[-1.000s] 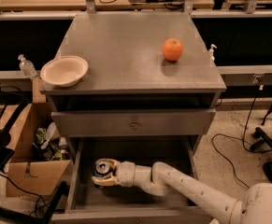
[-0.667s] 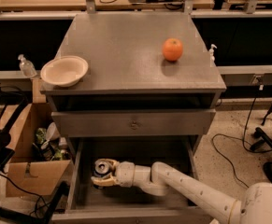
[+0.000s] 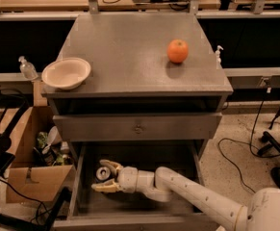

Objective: Place pepsi can into middle drawer

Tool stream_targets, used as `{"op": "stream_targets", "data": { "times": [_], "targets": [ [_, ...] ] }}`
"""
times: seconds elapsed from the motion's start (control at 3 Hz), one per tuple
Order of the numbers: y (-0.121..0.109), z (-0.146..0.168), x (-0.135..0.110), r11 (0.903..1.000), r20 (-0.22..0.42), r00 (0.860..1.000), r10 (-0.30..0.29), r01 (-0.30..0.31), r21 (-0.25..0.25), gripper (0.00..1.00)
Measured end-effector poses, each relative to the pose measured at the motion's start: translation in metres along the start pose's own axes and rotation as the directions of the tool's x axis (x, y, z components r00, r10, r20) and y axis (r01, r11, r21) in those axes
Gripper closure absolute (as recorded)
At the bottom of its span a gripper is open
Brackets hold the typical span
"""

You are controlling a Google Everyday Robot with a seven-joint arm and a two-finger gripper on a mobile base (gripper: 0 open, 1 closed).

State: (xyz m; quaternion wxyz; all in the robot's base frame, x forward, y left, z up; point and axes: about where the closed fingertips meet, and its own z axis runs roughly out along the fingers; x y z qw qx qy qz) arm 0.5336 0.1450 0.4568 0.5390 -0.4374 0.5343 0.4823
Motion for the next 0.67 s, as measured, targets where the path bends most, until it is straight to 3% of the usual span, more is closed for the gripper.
{"op": "stream_targets", "data": {
  "times": [0.33, 0.67],
  "targets": [
    [0.0006, 0.0011, -0.0003, 1.0000, 0.001, 1.000, 0.000, 0.000, -0.002, 0.00],
    [0.0006, 0.0011, -0.0003, 1.0000, 0.001, 1.000, 0.000, 0.000, -0.002, 0.00]
  ]
}}
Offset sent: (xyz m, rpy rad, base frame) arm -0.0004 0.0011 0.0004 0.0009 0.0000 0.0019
